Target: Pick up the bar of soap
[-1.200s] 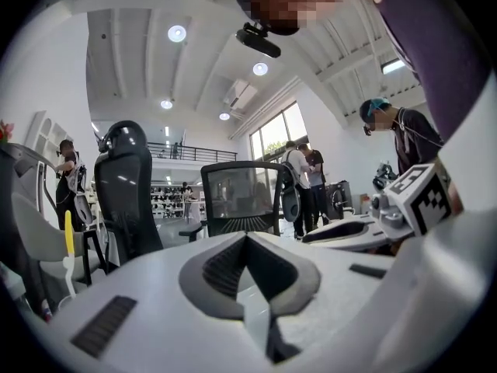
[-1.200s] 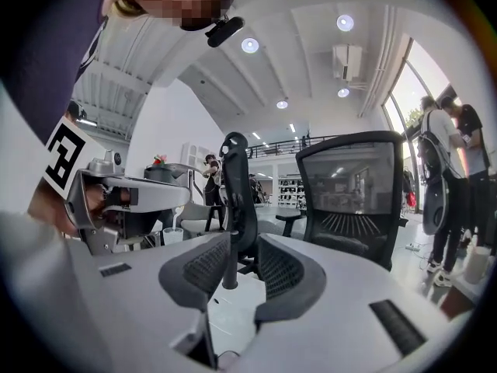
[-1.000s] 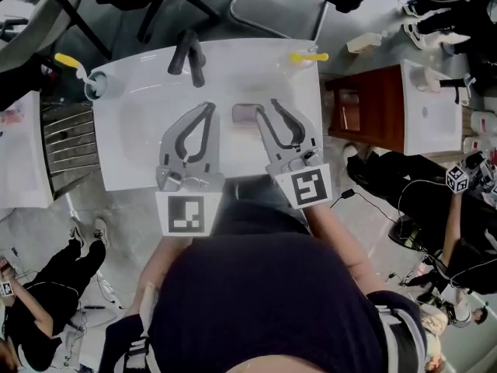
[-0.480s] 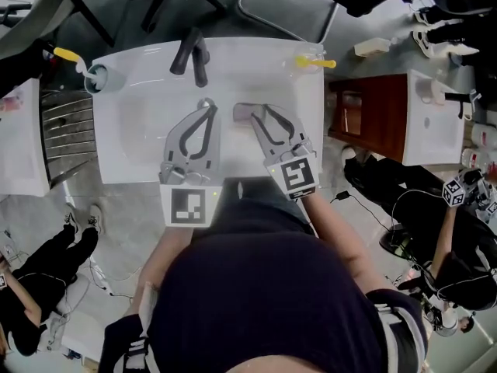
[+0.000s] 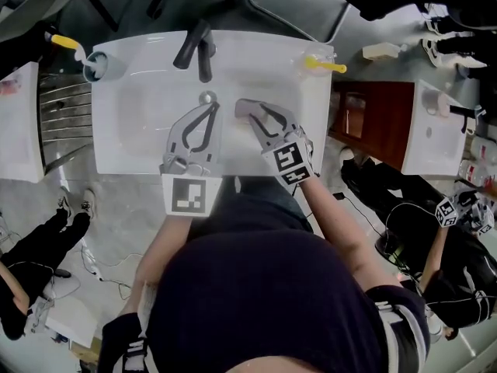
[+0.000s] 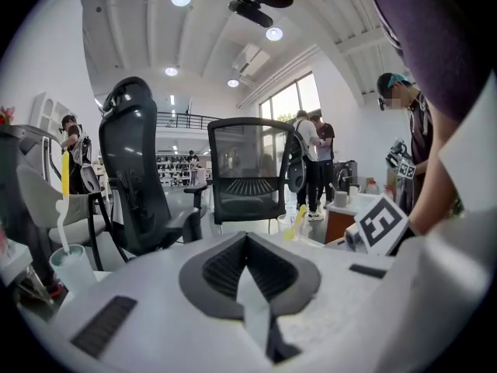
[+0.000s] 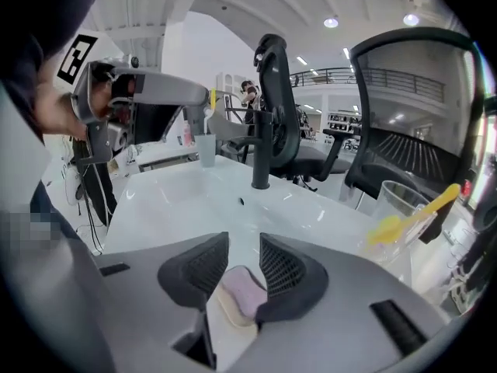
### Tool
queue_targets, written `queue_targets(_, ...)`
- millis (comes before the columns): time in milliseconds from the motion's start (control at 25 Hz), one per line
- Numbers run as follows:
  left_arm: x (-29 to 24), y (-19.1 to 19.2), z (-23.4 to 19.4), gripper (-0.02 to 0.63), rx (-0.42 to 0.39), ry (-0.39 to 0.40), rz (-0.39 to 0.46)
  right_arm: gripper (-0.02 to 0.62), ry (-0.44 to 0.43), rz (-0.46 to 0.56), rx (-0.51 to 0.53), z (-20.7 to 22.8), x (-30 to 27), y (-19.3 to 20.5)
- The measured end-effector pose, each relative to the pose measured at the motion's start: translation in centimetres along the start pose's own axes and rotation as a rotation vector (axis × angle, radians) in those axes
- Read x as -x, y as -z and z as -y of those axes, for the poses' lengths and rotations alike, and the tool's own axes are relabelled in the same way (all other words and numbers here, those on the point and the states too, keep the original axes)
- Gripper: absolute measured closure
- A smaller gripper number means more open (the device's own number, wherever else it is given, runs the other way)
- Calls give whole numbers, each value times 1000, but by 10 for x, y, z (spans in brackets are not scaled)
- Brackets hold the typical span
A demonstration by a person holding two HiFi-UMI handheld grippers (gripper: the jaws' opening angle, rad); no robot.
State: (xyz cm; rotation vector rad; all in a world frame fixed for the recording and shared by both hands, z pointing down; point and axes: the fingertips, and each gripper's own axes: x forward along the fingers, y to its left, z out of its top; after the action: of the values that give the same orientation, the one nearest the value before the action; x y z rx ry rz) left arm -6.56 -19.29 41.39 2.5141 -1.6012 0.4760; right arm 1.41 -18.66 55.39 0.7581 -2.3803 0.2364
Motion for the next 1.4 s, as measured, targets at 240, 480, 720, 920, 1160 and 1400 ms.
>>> queue_targets(240, -4, 8, -3, 606, 1, -1, -21, 444, -37, -122, 43, 0, -20, 28)
queue_targets(480, -7, 18, -6, 606, 10, -2, -46, 428, -93, -234, 102, -6, -39, 48)
queue_targets(720, -9, 25, -9, 606, 2, -5, -62, 420, -150, -346, 168, -11, -52, 72)
queue_targets(920, -8, 29, -13, 606, -4, -14, -76, 418, -168, -434, 230, -8, -61, 86)
queue_targets(1160, -6, 35, -19, 606, 11, -36, -92, 413, -200, -520, 372, -12, -71, 98)
queue_targets(1400, -3, 39, -24, 606, 12, -63, -105, 405, -220, -579, 481, -14, -79, 107)
